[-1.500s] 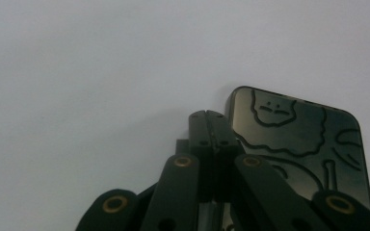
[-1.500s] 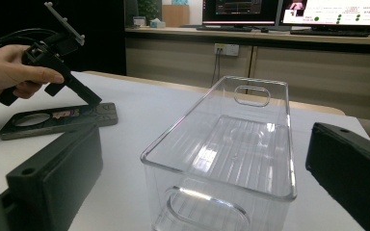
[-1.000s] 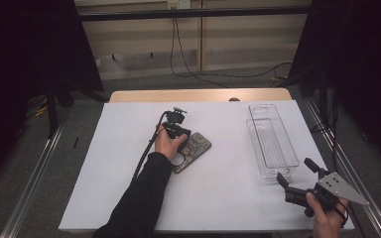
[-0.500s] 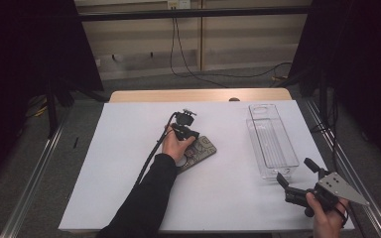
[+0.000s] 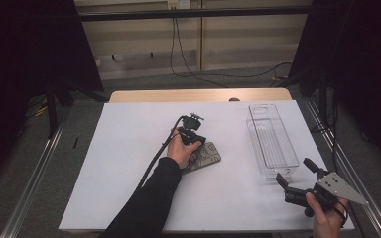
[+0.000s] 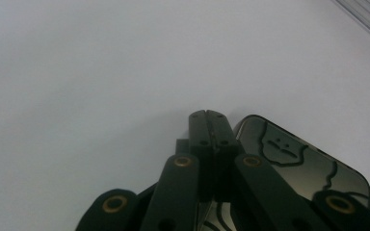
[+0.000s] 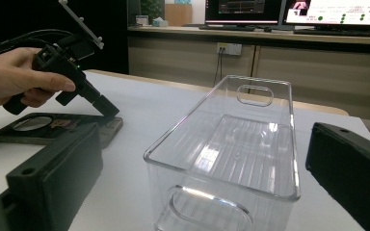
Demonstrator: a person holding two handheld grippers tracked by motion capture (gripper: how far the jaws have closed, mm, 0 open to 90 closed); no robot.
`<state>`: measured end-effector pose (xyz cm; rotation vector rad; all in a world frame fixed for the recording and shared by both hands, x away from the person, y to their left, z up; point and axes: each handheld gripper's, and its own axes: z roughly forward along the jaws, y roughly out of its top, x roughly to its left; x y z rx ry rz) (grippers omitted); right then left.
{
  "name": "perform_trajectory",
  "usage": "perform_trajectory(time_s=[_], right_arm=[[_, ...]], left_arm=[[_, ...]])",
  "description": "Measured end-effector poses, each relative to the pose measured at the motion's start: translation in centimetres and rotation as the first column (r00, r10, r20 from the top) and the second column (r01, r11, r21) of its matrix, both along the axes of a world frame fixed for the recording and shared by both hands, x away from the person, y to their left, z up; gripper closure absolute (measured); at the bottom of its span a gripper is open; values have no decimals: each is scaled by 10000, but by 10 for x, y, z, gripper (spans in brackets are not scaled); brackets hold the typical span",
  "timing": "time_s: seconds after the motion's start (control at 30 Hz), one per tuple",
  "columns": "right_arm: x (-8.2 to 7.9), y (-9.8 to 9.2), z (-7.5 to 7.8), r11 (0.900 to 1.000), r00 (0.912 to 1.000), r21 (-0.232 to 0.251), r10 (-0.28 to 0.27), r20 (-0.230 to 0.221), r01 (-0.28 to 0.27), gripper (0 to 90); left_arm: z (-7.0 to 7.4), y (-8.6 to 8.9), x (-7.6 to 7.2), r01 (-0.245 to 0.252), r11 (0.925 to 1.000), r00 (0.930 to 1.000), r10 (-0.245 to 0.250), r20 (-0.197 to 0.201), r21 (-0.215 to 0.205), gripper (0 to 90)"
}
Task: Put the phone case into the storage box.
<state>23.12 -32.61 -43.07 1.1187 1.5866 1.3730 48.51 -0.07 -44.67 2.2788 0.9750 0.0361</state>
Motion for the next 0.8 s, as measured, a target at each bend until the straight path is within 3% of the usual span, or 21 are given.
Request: perform_trajectory(time_s=[0.1,0.43,0.8], right_arm=[[0,0,0,10000,10000,-7,-4,-3,4,0],[0,0,0,10000,10000,6,-2,-26,2,0],[0,0,0,10000,10000,-16,-4,-6,4,0]], left_arm=[[0,-3,-5,12,9999,10000,-12,-43,-124,900],[1,-13,-16,370,9993,9993,-370,-12,67,900],[0,-9,-31,743,9972,9972,-743,-11,-119,900]])
